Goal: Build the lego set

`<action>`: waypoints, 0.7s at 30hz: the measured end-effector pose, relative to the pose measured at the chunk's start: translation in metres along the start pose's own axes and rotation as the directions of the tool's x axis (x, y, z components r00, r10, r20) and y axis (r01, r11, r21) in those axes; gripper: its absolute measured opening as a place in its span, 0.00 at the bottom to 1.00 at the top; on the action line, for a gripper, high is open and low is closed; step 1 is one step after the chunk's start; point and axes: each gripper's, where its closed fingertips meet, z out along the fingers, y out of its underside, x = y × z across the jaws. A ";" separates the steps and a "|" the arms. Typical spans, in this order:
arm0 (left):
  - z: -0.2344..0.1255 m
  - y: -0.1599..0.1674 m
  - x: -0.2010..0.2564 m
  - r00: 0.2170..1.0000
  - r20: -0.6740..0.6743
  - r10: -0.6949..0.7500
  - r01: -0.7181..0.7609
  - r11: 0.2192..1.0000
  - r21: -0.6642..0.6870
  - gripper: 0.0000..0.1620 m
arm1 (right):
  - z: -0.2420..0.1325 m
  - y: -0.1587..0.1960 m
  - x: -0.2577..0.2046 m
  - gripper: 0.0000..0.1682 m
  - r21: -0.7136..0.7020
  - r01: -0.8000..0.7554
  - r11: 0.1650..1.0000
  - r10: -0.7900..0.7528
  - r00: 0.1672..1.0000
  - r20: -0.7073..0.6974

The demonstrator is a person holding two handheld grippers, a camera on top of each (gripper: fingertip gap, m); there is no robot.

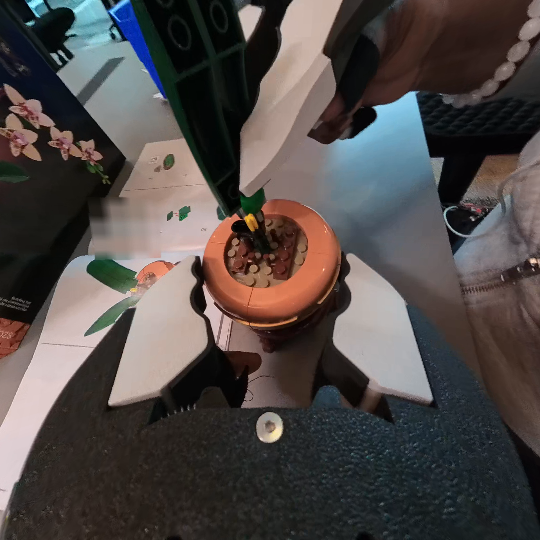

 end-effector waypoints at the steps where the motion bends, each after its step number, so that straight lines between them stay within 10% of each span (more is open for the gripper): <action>1: 0.000 0.000 0.001 1.000 -0.022 0.007 -0.007 1.000 -0.006 0.55 | 0.001 -0.001 -0.001 0.06 0.000 0.008 1.000 -0.008 1.000 0.013; 7: -0.004 0.003 0.007 0.969 -0.219 0.114 -0.123 0.992 -0.029 0.54 | -0.026 -0.047 -0.015 0.06 0.302 -0.032 0.953 -0.041 0.972 0.233; 16: -0.016 0.002 0.028 0.777 -0.568 0.273 -0.237 0.962 0.139 0.54 | -0.030 -0.008 -0.045 0.06 0.148 0.373 0.916 -0.387 0.722 0.574; 21: -0.031 -0.007 0.025 0.834 -0.523 0.176 -0.130 0.984 0.124 0.50 | -0.020 -0.004 -0.054 0.06 0.123 0.499 0.858 -0.426 0.556 0.714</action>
